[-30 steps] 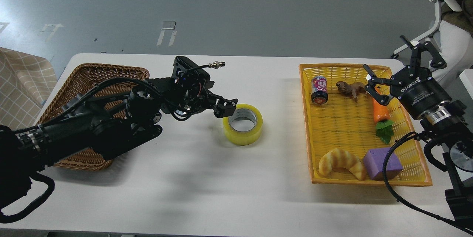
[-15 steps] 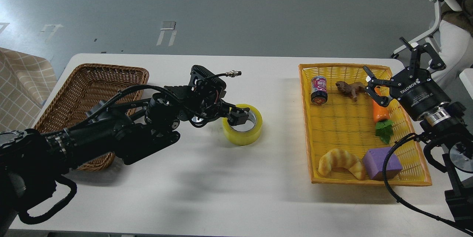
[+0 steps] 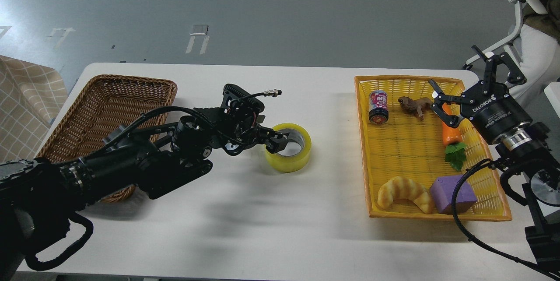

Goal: Place and transfer tape with both arms
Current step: 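Reach the left gripper to the tape roll and grasp its rim, then lift the tape roll with the left gripper and carry it over the wicker basket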

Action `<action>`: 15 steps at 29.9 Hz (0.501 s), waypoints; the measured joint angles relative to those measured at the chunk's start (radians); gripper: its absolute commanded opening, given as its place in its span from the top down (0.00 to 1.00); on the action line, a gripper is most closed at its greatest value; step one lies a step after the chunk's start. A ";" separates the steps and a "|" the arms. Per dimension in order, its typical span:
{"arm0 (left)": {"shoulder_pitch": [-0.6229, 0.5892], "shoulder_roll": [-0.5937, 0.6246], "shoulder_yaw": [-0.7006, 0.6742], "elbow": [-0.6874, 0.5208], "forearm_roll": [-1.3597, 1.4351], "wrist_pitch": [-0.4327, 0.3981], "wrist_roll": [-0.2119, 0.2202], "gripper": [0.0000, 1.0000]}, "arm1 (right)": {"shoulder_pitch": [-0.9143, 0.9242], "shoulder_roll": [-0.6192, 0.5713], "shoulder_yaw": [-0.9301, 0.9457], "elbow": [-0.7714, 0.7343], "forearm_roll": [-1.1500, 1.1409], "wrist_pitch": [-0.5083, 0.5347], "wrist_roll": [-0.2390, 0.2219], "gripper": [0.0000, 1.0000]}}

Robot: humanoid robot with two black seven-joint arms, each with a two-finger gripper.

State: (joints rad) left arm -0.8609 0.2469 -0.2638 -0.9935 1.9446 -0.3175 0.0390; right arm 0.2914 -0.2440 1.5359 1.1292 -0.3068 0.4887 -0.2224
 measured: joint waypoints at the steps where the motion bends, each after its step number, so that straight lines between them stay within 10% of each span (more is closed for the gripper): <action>1: 0.002 -0.001 0.000 0.002 0.000 0.000 0.000 0.30 | 0.000 0.000 0.000 0.000 0.000 0.000 0.000 0.00; 13: 0.008 0.000 0.000 0.021 -0.005 -0.006 0.001 0.67 | -0.012 0.001 0.000 0.000 0.000 0.000 0.000 0.00; 15: 0.008 0.000 0.000 0.021 -0.006 -0.013 0.001 0.90 | -0.012 0.001 0.000 0.000 0.000 0.000 0.000 0.00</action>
State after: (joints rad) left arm -0.8526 0.2468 -0.2638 -0.9727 1.9386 -0.3310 0.0404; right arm 0.2791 -0.2427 1.5355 1.1292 -0.3068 0.4887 -0.2224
